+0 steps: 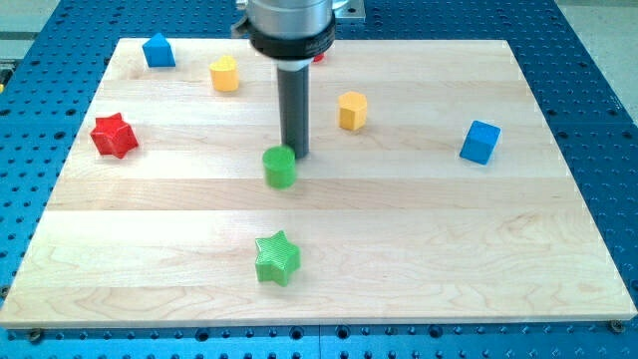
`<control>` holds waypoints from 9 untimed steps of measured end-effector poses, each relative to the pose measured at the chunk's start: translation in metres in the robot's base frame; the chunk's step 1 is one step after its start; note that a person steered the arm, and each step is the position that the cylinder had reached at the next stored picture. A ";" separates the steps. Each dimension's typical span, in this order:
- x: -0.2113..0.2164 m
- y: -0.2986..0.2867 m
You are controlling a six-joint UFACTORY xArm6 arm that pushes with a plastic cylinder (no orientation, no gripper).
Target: Push the green circle into the green star
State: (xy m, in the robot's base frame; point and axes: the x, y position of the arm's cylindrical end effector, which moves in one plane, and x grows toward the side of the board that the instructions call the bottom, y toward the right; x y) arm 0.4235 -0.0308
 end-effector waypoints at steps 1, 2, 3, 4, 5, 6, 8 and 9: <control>0.003 -0.025; 0.063 -0.037; 0.053 -0.022; 0.029 -0.005; 0.039 0.020; 0.077 -0.013; 0.089 0.009; 0.087 0.008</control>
State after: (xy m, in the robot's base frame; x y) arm 0.5109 -0.0232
